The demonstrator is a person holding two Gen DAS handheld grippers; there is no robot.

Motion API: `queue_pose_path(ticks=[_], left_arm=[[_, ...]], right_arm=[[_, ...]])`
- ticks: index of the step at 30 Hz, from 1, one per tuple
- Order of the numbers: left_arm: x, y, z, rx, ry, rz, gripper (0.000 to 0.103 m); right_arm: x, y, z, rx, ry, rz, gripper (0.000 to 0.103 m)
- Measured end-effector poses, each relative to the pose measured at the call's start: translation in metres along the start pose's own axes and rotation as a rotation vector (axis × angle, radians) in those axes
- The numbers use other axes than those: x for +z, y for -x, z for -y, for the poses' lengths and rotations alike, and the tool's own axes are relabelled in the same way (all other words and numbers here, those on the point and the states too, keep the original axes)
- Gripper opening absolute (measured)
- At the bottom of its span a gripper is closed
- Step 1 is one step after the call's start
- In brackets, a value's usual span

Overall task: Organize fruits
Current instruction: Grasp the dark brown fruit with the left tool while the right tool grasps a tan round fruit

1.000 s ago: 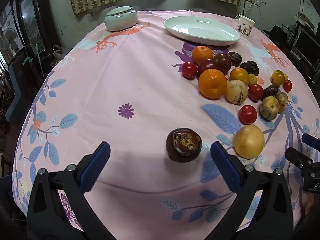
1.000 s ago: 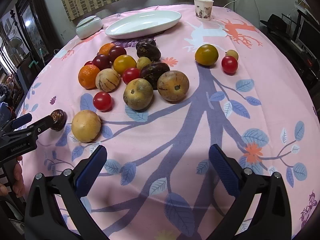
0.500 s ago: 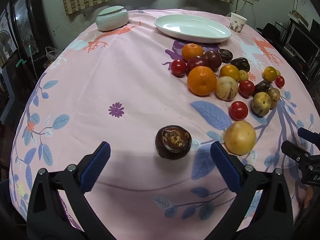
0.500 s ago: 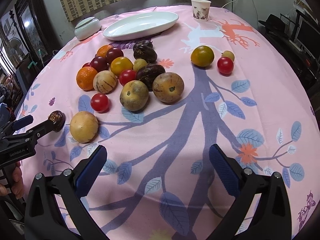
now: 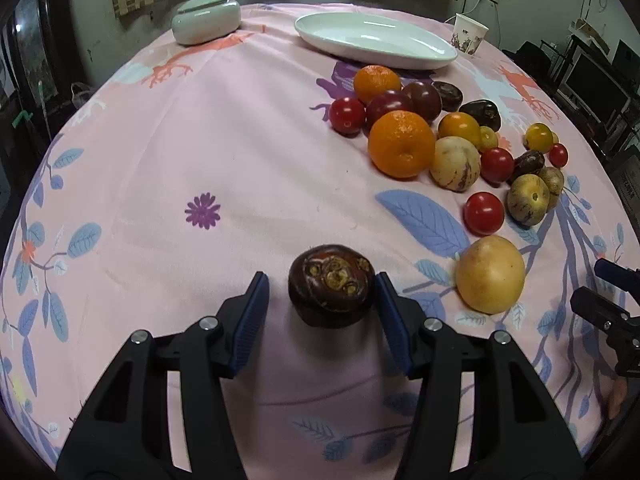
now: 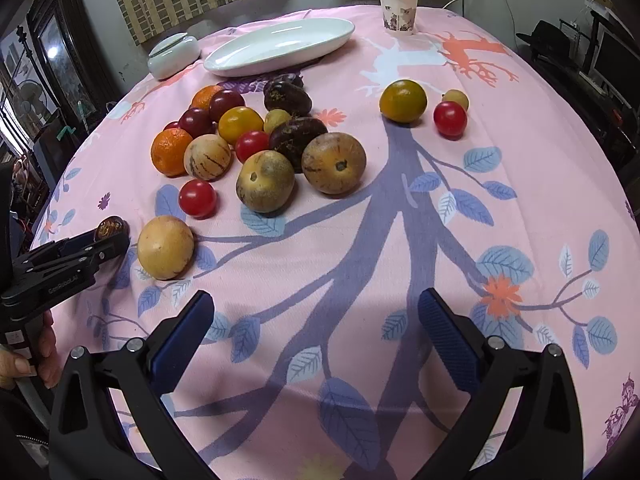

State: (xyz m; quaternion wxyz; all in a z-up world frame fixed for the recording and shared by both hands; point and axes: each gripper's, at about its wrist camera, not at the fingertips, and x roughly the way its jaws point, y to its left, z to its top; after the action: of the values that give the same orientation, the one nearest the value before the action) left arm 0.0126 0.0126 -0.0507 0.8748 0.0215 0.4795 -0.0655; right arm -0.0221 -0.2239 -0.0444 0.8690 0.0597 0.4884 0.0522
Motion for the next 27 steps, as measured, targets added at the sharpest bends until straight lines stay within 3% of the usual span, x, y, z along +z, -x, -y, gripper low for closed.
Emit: queue_pose_path(ticks=[2,8,13,16,17,19,22,27], left_arm=[[0.0,0.001,0.002,-0.012,-0.009,0.016,0.042],[0.0,0.016,-0.002,-0.037,-0.015,0.063,0.042],[0.011,0.025,-0.011,-0.038,0.002,0.093,0.042],[0.015,0.028,-0.008,-0.054,-0.016,0.108,0.042],[0.016,0.028,-0.007,-0.058,-0.023,0.107,0.042],[0.016,0.027,-0.005,-0.067,-0.03,0.1,0.042],[0.017,0.025,-0.006,-0.069,-0.041,0.097,0.042],[0.02,0.019,-0.009,-0.06,-0.037,0.087,0.042]], right_arm=[[0.0,0.001,0.001,-0.006,0.001,0.001,0.102],[0.008,0.004,-0.003,-0.01,0.052,0.01,0.102],[0.038,0.012,0.001,-0.04,0.104,0.087,0.102],[0.05,-0.002,0.001,-0.039,0.162,0.059,0.101],[0.053,-0.008,0.001,-0.057,0.177,0.042,0.098],[0.056,-0.02,0.005,-0.067,0.189,0.005,0.077],[0.058,-0.035,0.014,-0.098,0.193,-0.042,0.061],[0.067,-0.049,0.014,-0.066,0.214,-0.033,0.058]])
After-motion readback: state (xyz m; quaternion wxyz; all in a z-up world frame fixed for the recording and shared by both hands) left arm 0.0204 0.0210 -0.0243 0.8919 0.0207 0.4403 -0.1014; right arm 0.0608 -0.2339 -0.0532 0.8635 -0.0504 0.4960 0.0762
